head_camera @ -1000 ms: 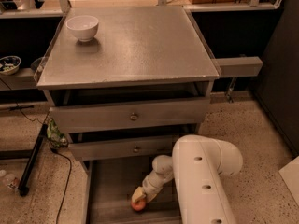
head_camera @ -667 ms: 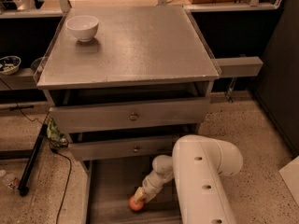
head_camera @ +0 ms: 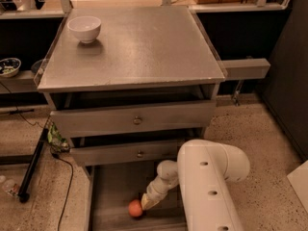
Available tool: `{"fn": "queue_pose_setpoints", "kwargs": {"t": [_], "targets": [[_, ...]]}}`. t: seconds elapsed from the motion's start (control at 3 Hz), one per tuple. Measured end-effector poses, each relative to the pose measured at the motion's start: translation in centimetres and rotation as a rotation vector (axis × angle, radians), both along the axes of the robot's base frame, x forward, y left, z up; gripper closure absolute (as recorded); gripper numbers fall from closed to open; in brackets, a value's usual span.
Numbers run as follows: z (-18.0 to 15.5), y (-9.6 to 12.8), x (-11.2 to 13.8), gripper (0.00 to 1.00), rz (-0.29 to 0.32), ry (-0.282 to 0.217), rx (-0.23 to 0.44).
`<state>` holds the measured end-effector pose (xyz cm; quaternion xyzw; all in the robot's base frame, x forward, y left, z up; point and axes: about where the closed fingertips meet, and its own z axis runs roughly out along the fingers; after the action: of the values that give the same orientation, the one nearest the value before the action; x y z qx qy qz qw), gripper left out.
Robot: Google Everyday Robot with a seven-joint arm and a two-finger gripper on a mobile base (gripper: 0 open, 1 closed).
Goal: Pick apple from bottom drawer and place on counter
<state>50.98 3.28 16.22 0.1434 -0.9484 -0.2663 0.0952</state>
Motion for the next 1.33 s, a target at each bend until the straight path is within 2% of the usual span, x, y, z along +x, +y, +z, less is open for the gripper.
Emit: {"fn": "queue_pose_setpoints", "kwargs": {"t": [0.33,0.67,1.33], "targets": [[0.7,0.0,-0.2,1.00,0.008,-0.002,0.001],[2.6,-0.1,-0.4,1.00,0.017,-0.032,-0.003],[8.2,-0.9,-1.1,1.00,0.060,-0.071,-0.009]]}}
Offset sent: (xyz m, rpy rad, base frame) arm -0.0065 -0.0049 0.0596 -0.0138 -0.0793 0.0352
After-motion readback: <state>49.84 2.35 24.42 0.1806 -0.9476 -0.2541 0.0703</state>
